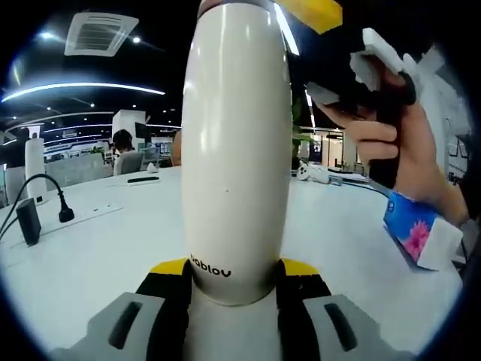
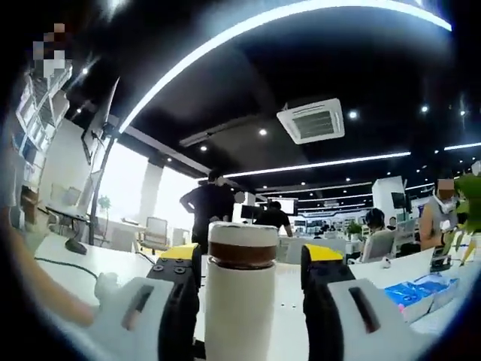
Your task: Grasp the water cup twist off the cup lid place the cup lid on the table
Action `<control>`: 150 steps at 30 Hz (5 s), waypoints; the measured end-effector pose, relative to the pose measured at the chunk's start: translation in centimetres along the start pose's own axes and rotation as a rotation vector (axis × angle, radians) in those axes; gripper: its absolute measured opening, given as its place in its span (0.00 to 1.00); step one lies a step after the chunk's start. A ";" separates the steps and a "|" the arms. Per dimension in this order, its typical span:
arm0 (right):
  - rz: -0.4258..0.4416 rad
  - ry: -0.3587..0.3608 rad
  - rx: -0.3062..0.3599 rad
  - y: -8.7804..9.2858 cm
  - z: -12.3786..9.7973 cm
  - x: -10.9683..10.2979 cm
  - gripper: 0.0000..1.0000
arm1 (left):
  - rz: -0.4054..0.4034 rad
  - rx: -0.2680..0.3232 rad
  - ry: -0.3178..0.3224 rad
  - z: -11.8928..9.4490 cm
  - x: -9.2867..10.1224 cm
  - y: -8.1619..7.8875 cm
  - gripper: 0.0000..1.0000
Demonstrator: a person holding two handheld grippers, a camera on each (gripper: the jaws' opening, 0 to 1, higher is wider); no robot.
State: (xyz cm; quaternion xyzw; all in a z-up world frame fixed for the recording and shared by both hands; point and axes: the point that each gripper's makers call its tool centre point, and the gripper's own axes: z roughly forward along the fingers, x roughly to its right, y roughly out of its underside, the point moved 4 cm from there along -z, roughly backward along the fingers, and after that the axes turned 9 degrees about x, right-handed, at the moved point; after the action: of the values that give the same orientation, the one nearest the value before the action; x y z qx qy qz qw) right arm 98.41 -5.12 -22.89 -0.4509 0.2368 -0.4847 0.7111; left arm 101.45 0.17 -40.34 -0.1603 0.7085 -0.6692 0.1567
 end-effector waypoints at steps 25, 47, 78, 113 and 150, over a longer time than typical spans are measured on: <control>-0.062 0.004 0.013 0.5 2.0 -0.8 0.46 | 0.000 0.000 -0.001 0.1 0.0 0.0 0.46; 0.105 -0.161 0.067 0.7 2.3 -0.3 0.46 | 0.000 -0.001 0.001 0.0 -0.1 0.0 0.46; 0.370 -0.488 0.143 0.9 2.3 0.9 0.45 | 0.000 0.002 0.018 0.2 -0.1 0.0 0.45; 0.677 -0.921 0.174 1.7 2.4 2.1 0.44 | 0.000 0.007 0.021 0.5 -0.7 -0.1 0.45; 0.105 -0.204 -0.002 0.6 -0.9 0.5 0.65 | 0.001 0.005 0.001 0.1 0.0 -0.1 0.45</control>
State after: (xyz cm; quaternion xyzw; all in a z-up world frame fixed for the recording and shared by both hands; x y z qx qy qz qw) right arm 98.21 -5.91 -23.80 -0.4855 0.1871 -0.3980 0.7556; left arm 101.50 0.02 -40.25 -0.1590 0.7072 -0.6708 0.1569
